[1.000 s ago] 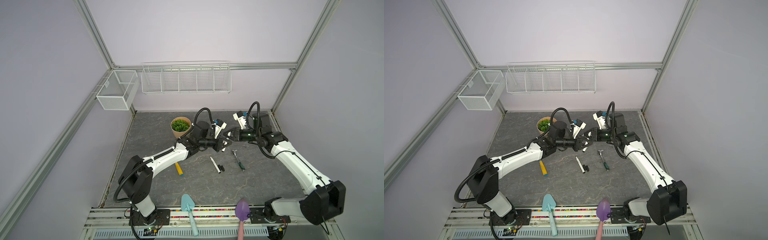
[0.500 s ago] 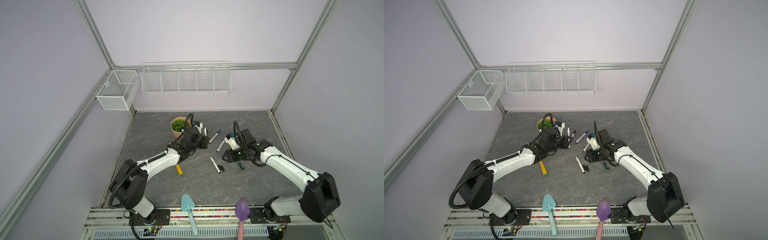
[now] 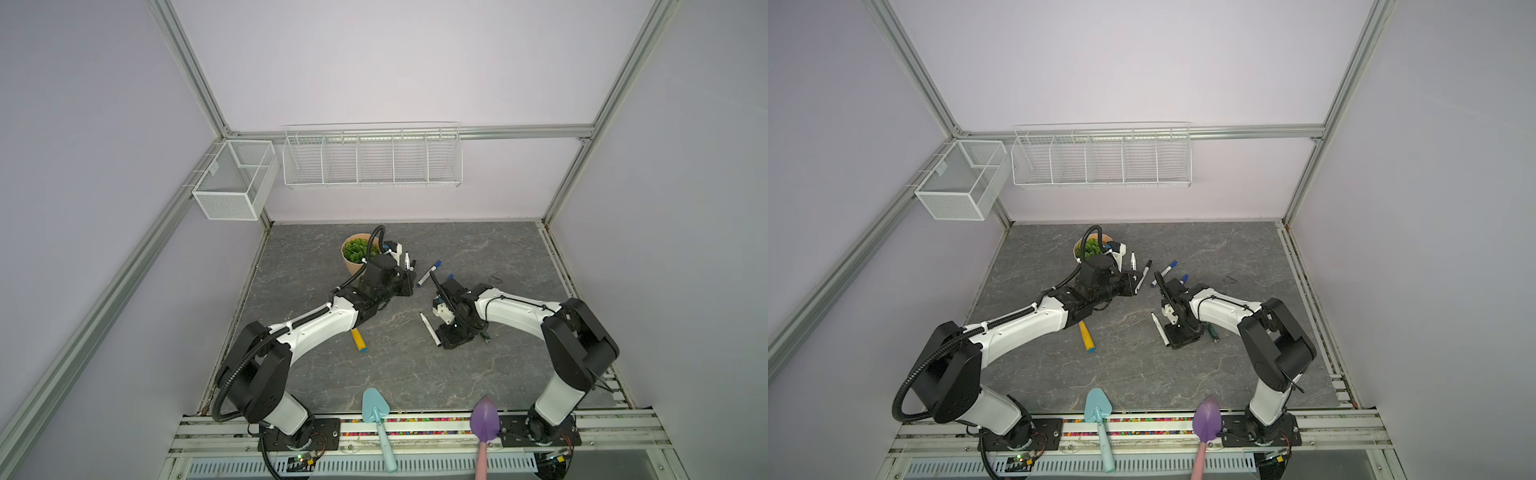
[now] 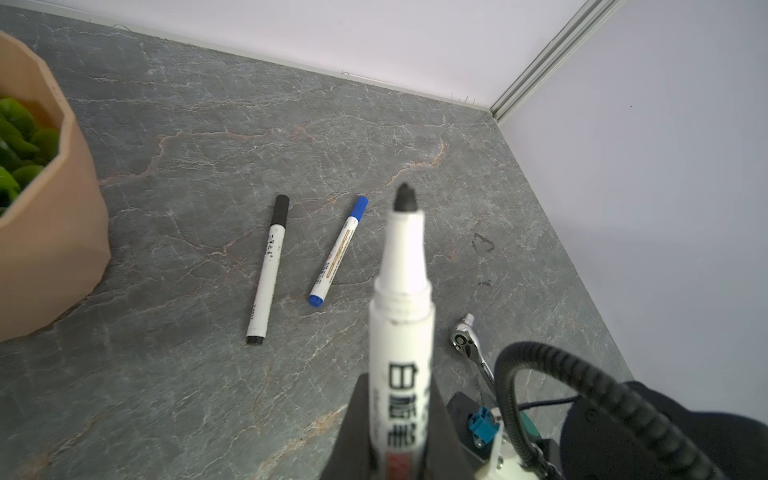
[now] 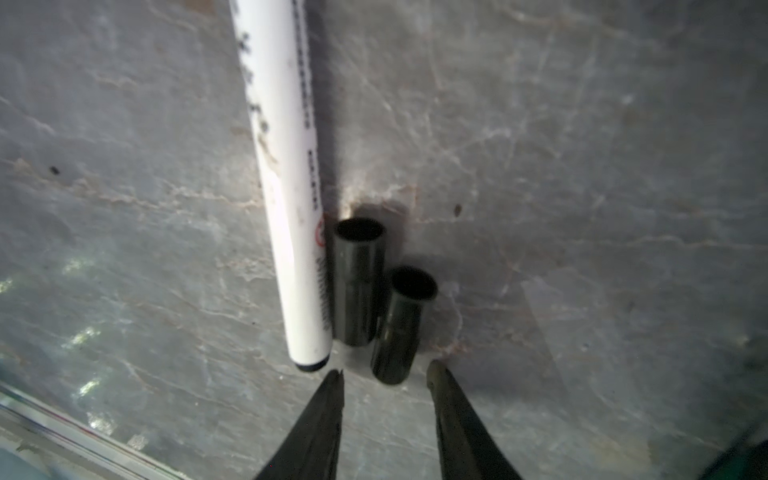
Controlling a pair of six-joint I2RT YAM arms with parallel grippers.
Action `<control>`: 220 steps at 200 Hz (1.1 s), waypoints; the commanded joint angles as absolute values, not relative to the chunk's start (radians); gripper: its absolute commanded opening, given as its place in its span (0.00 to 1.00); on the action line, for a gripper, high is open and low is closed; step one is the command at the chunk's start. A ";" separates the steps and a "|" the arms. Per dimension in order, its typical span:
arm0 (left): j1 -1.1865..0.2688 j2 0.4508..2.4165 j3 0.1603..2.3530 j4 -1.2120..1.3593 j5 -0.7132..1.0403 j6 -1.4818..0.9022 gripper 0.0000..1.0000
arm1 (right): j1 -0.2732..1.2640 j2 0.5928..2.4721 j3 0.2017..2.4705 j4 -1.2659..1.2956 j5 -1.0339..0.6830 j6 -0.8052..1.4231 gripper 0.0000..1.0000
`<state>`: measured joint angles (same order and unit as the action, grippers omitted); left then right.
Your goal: Insert the pens into the pen caps
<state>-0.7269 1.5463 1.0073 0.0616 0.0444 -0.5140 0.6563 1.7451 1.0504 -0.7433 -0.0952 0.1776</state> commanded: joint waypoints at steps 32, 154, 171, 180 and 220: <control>-0.724 1.513 1.008 0.029 0.030 -0.487 0.00 | 0.658 1.817 1.105 -0.782 0.052 0.168 0.37; -0.723 1.513 0.993 0.038 0.049 -0.470 0.00 | 0.545 1.725 1.188 -0.741 -0.039 0.234 0.41; -0.723 1.503 0.978 0.048 0.044 -0.466 0.00 | 0.522 1.739 1.198 -0.721 -0.109 0.278 0.47; -0.722 1.499 0.973 0.051 0.043 -0.464 0.00 | 0.514 1.761 1.214 -0.713 -0.123 0.294 0.50; -0.721 1.476 0.954 0.049 0.029 -0.464 0.00 | 0.506 1.898 1.321 -0.745 -0.071 0.300 0.55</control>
<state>-0.7265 1.5162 0.9737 0.0303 0.0444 -0.4759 0.5102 1.8191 1.2701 -0.7391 -0.0669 0.2768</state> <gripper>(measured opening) 0.117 0.548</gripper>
